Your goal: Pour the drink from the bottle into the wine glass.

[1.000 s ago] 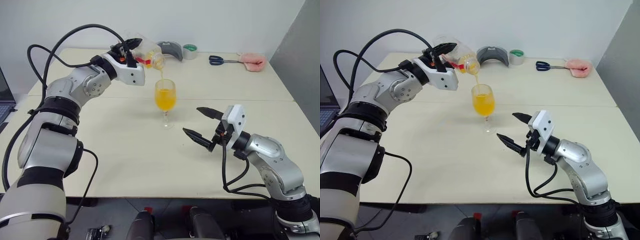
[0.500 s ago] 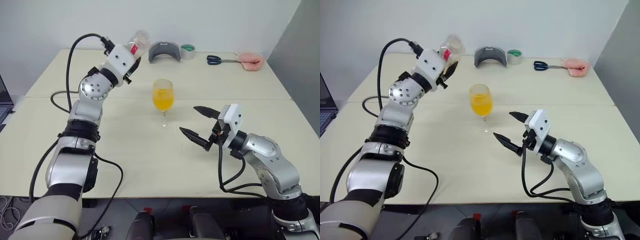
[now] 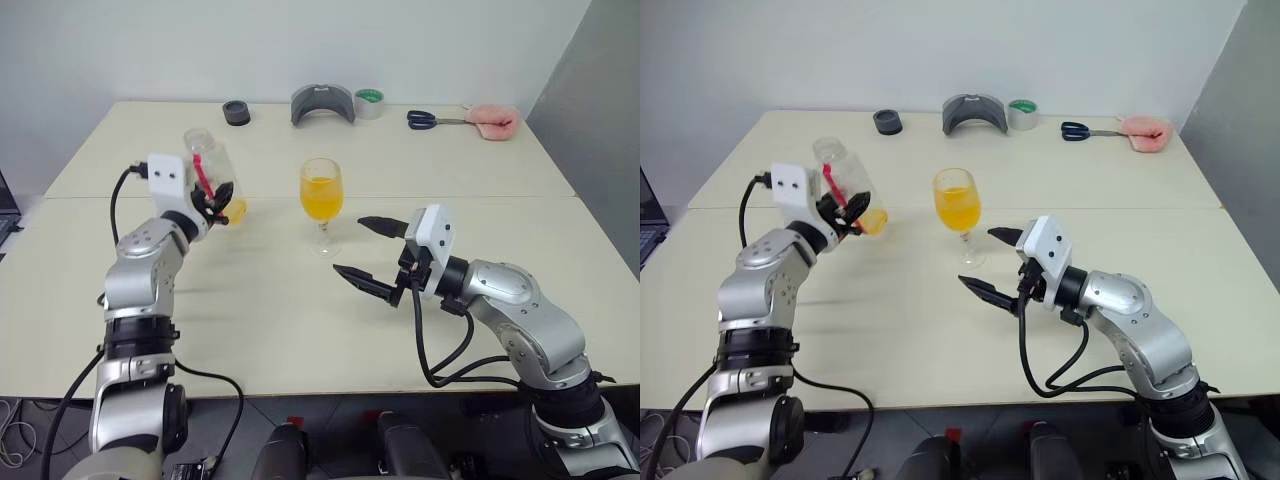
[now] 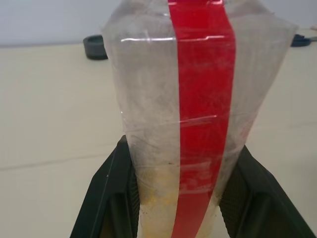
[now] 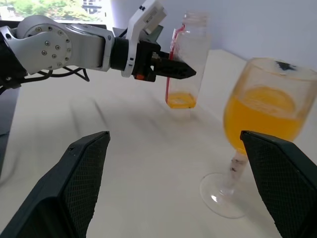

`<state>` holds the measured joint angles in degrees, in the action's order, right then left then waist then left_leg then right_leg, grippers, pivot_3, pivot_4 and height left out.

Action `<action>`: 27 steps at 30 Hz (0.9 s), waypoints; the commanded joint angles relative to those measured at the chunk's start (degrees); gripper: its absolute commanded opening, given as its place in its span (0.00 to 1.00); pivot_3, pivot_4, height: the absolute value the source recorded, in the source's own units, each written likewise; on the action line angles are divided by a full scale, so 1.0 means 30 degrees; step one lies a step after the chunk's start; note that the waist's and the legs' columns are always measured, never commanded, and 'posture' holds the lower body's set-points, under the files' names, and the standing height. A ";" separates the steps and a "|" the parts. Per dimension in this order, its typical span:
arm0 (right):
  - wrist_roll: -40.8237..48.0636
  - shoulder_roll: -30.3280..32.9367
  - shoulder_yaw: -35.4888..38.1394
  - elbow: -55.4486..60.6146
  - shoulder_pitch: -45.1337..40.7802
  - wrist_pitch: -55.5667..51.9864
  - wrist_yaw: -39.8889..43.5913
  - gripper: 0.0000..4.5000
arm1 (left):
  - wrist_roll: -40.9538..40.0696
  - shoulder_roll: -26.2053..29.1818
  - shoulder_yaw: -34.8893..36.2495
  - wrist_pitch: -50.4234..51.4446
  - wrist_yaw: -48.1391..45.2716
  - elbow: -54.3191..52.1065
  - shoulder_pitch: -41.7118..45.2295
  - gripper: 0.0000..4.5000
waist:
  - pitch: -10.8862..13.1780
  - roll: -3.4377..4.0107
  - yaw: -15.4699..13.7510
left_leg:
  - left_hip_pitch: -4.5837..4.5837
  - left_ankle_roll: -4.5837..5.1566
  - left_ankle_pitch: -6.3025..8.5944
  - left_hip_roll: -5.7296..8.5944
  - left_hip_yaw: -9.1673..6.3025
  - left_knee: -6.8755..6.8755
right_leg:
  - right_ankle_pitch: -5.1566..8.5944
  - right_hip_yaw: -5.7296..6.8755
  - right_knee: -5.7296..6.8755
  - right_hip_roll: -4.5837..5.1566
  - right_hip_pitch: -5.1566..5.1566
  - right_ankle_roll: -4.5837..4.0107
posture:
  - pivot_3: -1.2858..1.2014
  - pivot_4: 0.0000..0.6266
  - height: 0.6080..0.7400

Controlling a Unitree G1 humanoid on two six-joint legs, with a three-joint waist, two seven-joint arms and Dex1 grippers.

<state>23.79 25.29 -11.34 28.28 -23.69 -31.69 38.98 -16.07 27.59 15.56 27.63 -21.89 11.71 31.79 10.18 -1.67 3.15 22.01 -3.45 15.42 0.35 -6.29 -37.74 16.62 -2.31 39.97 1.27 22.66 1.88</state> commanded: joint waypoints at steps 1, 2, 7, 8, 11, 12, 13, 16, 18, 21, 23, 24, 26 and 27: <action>0.0191 0.0026 0.0014 0.0497 -0.0458 0.0116 0.0339 1.00 | -0.0678 0.0203 0.0794 -0.0223 -0.0144 -0.0841 -0.0248 0.38 | 0.0000 0.0000 -0.0064 | 0.0002 0.0002 0.0001 0.0003 0.0004 -0.0002 | 0.0000 0.0002 -0.0002 0.0000 0.0000 0.0000 | 0.52 0.24 1.00; 0.0185 -0.0017 0.0004 0.0421 -0.0527 0.0117 0.0373 1.00 | -0.0801 0.0198 0.0908 -0.0424 -0.0283 -0.0677 -0.0368 0.38 | 0.0000 -0.0001 -0.0100 | 0.0004 0.0002 0.0002 0.0005 0.0007 -0.0003 | 0.0000 0.0004 -0.0003 0.0001 -0.0001 0.0000 | 0.52 0.24 1.00; 0.0108 -0.0184 -0.0125 0.0256 -0.0684 0.0188 0.0518 1.00 | -0.0527 0.0340 0.0767 -0.1375 -0.0653 -0.0005 -0.1013 0.38 | -0.0003 -0.0003 -0.0186 | 0.0004 0.0001 0.0004 0.0009 0.0019 -0.0007 | 0.0000 0.0001 -0.0009 0.0005 -0.0006 0.0000 | 0.52 0.24 1.00; 0.0108 -0.0204 -0.0158 0.0263 -0.0688 0.0184 0.0526 1.00 | -0.0408 0.0348 0.0610 -0.1597 -0.0784 0.0035 -0.1175 0.38 | -0.0003 -0.0003 -0.0176 | 0.0002 0.0001 0.0004 0.0009 0.0023 -0.0007 | 0.0000 -0.0003 -0.0008 0.0006 -0.0005 0.0000 | 0.52 0.24 1.00; 0.0069 -0.0235 -0.0215 0.0274 -0.0705 0.0161 0.0470 1.00 | 0.0009 0.0322 0.0273 -0.2119 -0.0750 0.0306 -0.1540 0.38 | -0.0003 -0.0003 -0.0157 | -0.0002 0.0004 0.0007 0.0009 0.0021 -0.0004 | 0.0000 -0.0003 -0.0007 0.0000 -0.0004 0.0000 | 0.52 0.24 1.00; 0.0017 -0.0238 -0.0236 0.0277 -0.0712 0.0149 0.0411 1.00 | 0.0054 0.0296 0.0272 -0.2090 -0.0650 0.0456 -0.1583 0.38 | -0.0004 -0.0005 -0.0162 | -0.0001 0.0005 0.0007 0.0009 0.0021 -0.0004 | 0.0000 0.0002 -0.0008 -0.0001 -0.0004 0.0000 | 0.52 0.24 1.00; -0.0016 -0.0235 -0.0249 0.0289 -0.0709 0.0141 0.0368 1.00 | 0.0067 0.0280 0.0279 -0.2073 -0.0593 0.0551 -0.1608 0.38 | -0.0005 -0.0004 -0.0172 | 0.0001 0.0005 0.0007 0.0007 0.0021 -0.0004 | 0.0000 0.0006 -0.0008 -0.0002 -0.0005 0.0000 | 0.52 0.24 1.00; -0.0102 -0.0248 -0.0278 0.0332 -0.0676 0.0138 0.0253 1.00 | 0.0456 0.0405 0.0026 -0.2170 -0.0513 0.0807 -0.1744 0.38 | -0.0006 -0.0006 -0.0175 | -0.0001 0.0006 0.0007 0.0009 0.0021 -0.0004 | 0.0000 -0.0002 -0.0010 0.0002 -0.0009 0.0000 | 0.52 0.24 1.00; -0.0145 -0.0255 -0.0294 0.0333 -0.0645 0.0143 0.0227 1.00 | 0.0620 0.0419 -0.0010 -0.2242 -0.0442 0.0924 -0.1723 0.38 | -0.0008 -0.0004 -0.0172 | -0.0003 0.0006 0.0007 0.0011 0.0023 -0.0004 | 0.0000 -0.0001 -0.0009 0.0001 -0.0009 0.0000 | 0.52 0.24 1.00; -0.0192 -0.0253 -0.0294 0.0364 -0.0600 0.0123 0.0210 1.00 | 0.0741 0.0439 -0.0011 -0.2395 -0.0294 0.1034 -0.1663 0.59 | -0.0008 -0.0003 -0.0156 | -0.0008 0.0007 0.0008 0.0011 0.0021 -0.0002 | 0.0000 -0.0002 -0.0008 -0.0003 -0.0009 0.0000 | 0.52 0.24 1.00; -0.0199 -0.0245 -0.0279 0.0392 -0.0592 0.0097 0.0195 1.00 | 0.0652 0.0397 0.0097 -0.2541 -0.0278 0.1105 -0.1578 0.74 | -0.0008 -0.0004 -0.0148 | -0.0008 0.0007 0.0008 0.0015 0.0021 -0.0002 | 0.0000 -0.0004 -0.0008 -0.0004 -0.0008 0.0000 | 0.52 0.24 1.00; -0.0204 -0.0241 -0.0275 0.0396 -0.0590 0.0091 0.0186 1.00 | 0.0655 0.0394 0.0121 -0.2613 -0.0282 0.1138 -0.1555 0.81 | -0.0007 -0.0004 -0.0149 | -0.0006 0.0007 0.0008 0.0016 0.0021 -0.0002 | 0.0000 0.0001 -0.0009 -0.0006 -0.0008 0.0000 | 0.52 0.24 1.00; -0.0218 -0.0231 -0.0274 0.0398 -0.0589 0.0095 0.0182 1.00 | 0.0679 0.0401 0.0135 -0.2693 -0.0290 0.1163 -0.1551 0.95 | -0.0007 -0.0004 -0.0163 | 0.0000 0.0007 0.0008 0.0012 0.0018 -0.0002 | 0.0000 0.0005 -0.0011 -0.0004 -0.0007 0.0000 | 0.52 0.24 1.00; -0.0230 -0.0225 -0.0275 0.0392 -0.0591 0.0100 0.0182 1.00 | 0.0687 0.0400 0.0144 -0.2720 -0.0281 0.1148 -0.1575 1.00 | -0.0008 -0.0004 -0.0166 | -0.0001 0.0007 0.0008 0.0012 0.0018 -0.0002 | 0.0000 0.0005 -0.0011 -0.0003 -0.0008 0.0000 | 0.52 0.24 1.00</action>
<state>23.19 24.60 -12.56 27.92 -24.83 -31.77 39.71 -14.22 28.01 15.55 20.78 -23.07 16.39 26.66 10.16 -1.69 2.65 22.00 -3.42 15.45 0.39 -6.23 -37.74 16.62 -2.30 39.94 1.27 22.64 1.88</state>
